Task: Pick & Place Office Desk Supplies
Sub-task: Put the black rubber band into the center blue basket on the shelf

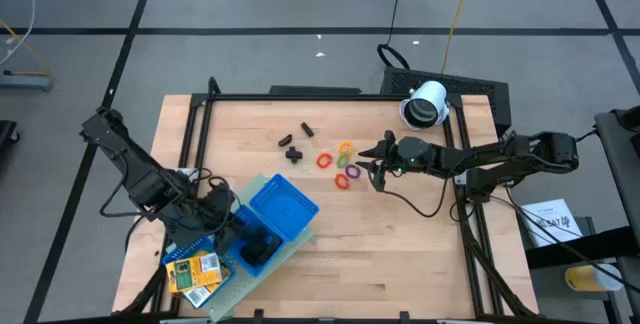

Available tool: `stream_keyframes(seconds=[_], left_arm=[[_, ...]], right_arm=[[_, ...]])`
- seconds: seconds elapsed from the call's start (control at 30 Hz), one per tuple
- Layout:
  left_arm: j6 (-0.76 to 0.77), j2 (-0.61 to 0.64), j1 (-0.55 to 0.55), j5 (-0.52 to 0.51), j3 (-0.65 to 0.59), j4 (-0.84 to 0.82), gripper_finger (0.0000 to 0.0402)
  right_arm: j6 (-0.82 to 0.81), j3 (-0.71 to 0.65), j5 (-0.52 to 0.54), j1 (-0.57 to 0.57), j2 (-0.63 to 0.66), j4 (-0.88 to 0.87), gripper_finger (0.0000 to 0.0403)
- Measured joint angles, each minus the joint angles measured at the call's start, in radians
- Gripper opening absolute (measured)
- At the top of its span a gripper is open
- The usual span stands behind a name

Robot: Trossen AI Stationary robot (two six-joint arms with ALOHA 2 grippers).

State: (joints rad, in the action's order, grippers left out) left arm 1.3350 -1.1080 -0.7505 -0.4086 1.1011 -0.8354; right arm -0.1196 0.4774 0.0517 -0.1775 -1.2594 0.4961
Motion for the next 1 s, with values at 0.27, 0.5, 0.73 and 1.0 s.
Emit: stream_keyframes(seconds=[0.27, 0.5, 0.73, 1.0], left_arm=[[-0.07, 0.0, -0.019, -0.035, 0.0, 0.002, 0.0202], [-0.306, 0.001, 0.002, -0.215, 0.0, 0.135, 0.0198], [-0.65, 0.001, 0.078, -0.345, 0.0, 0.361, 0.0195], [-0.986, 0.001, 0.208, -0.457, 0.0, 0.555, 0.0202]], right_arm=[[0.0, 0.0, 0.0, 0.0, 0.0, 0.0, 0.0128], [0.0, 0.0, 0.0, 0.0, 0.0, 0.0, 0.0128], [0.0, 0.0, 0.003, 0.0, 0.0, 0.0, 0.0128], [0.0, 0.0, 0.003, 0.0, 0.0, 0.0, 0.0128]])
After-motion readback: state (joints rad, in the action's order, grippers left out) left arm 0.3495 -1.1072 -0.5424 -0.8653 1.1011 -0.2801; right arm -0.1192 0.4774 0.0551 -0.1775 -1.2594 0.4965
